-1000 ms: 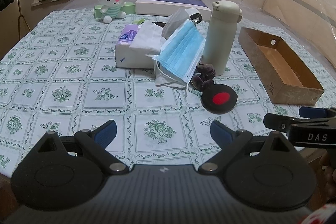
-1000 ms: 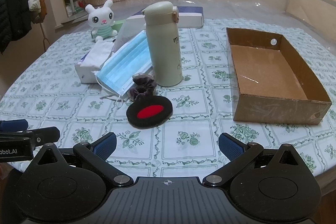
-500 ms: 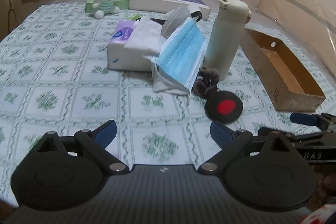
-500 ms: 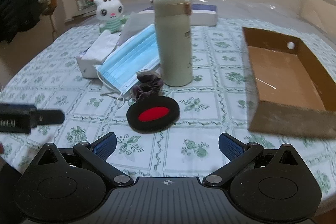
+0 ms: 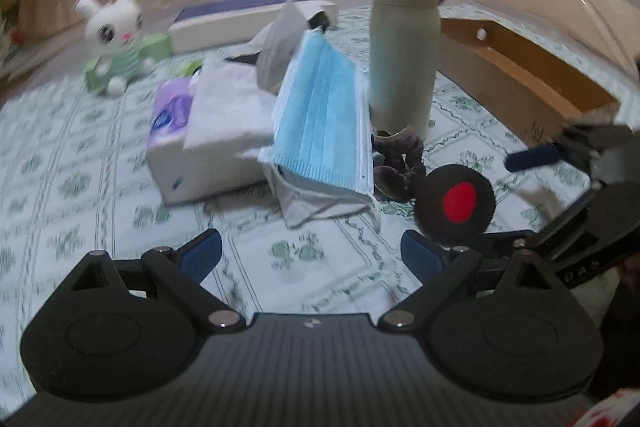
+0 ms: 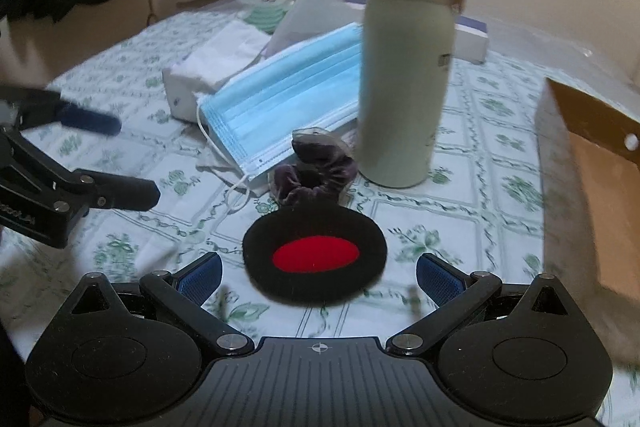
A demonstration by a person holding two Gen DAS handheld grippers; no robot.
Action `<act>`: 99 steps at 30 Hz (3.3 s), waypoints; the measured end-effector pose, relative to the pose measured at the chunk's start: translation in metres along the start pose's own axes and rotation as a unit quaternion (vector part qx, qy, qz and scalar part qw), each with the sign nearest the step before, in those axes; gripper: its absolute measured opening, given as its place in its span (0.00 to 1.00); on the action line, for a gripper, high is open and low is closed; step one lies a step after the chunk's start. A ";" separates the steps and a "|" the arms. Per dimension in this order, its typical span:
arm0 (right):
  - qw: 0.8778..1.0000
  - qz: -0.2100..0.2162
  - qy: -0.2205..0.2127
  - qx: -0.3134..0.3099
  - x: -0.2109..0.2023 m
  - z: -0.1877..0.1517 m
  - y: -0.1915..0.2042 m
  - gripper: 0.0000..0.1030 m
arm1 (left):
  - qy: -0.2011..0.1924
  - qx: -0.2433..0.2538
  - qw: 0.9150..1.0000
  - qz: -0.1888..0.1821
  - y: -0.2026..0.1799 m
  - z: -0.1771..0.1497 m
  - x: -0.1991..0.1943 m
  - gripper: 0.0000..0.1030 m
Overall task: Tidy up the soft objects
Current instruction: 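Grasp the black-and-red round pad with the right gripper while the left gripper grasps the dark scrunchie, then carry the pad into the cardboard box with the right gripper while the left drops the scrunchie there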
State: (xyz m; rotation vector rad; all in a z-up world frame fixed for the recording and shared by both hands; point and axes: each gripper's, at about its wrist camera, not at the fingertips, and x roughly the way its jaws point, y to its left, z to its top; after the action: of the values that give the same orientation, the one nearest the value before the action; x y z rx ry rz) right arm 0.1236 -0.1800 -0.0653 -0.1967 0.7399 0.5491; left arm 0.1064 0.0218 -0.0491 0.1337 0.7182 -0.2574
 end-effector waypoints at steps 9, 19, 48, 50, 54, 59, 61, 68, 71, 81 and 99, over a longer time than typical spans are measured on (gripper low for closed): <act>0.999 0.015 0.016 -0.027 0.028 0.003 0.000 0.99 | -0.001 0.028 0.999 -0.015 0.006 0.002 0.025 0.92; 1.000 -0.013 -0.017 0.003 0.000 0.003 -0.017 0.77 | -0.017 0.045 0.998 -0.049 -0.005 0.009 0.025 0.90; 0.990 -0.090 -0.080 0.068 -0.058 -0.002 -0.073 0.77 | -0.020 0.209 0.977 -0.026 -0.095 0.046 0.082 0.08; 0.990 -0.094 -0.086 0.067 -0.067 -0.002 -0.071 0.77 | -0.022 0.180 0.983 -0.035 -0.094 0.048 0.071 0.08; 0.986 -0.108 -0.103 0.074 -0.088 -0.002 -0.071 0.77 | -0.029 0.133 0.989 -0.049 -0.096 0.054 0.045 0.08; 0.977 -0.142 -0.122 0.096 -0.115 -0.006 -0.093 0.77 | -0.043 0.091 0.992 -0.071 -0.111 0.068 0.022 0.08; 0.973 -0.162 -0.127 0.108 -0.124 -0.008 -0.108 0.77 | -0.052 0.081 0.992 -0.081 -0.121 0.077 0.018 0.08; 0.957 -0.216 -0.119 0.155 -0.138 -0.017 -0.171 0.77 | -0.090 0.076 0.986 -0.123 -0.173 0.117 0.025 0.08; 0.952 -0.225 -0.111 0.173 -0.137 -0.026 -0.193 0.77 | -0.093 0.077 0.983 -0.141 -0.197 0.131 0.039 0.08; 0.949 -0.210 -0.107 0.209 -0.127 -0.048 -0.233 0.77 | -0.078 0.070 0.981 -0.164 -0.237 0.135 0.083 0.34; 0.950 -0.187 -0.131 0.212 -0.130 -0.042 -0.214 0.90 | -0.082 0.039 0.989 -0.116 -0.199 0.115 0.059 0.34</act>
State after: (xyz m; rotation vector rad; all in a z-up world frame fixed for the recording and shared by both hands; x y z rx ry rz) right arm 0.1360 -0.4280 -0.0109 0.1355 0.5277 0.0443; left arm 0.1669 -0.2041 -0.0090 0.1026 0.5590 -0.5132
